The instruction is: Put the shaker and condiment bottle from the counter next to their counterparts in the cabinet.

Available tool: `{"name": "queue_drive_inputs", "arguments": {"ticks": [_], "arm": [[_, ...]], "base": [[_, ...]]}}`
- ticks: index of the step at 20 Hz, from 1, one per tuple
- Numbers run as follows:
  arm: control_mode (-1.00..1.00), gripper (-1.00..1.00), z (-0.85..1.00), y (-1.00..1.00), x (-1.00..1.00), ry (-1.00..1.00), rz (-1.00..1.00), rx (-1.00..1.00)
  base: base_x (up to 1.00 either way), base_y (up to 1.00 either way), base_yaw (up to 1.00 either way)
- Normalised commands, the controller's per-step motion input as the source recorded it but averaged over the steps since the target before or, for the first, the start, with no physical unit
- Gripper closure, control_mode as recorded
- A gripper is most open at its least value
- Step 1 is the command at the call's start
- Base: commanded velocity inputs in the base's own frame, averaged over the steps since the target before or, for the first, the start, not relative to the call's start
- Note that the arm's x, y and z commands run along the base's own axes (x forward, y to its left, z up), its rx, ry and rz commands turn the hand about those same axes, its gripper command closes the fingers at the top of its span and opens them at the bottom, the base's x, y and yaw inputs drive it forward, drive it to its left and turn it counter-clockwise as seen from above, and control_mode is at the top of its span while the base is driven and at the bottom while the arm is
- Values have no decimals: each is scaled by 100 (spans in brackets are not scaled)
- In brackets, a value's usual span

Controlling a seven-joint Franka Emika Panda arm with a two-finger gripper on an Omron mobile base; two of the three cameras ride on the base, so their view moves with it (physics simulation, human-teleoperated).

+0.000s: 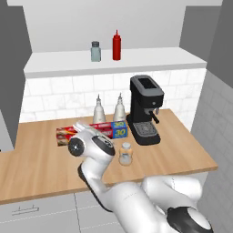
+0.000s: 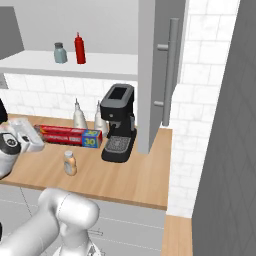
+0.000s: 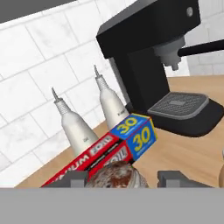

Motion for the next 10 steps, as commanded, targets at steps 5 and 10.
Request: {"name": "queue_drive_inputs", "arguments": {"ticks": [5,10], "arm": [[-100,100,83,-5,3,-2,0,0],[-100,100,95,0,-11,-1,0,0]], "base": [[0,0,0],[0,0,0]]}}
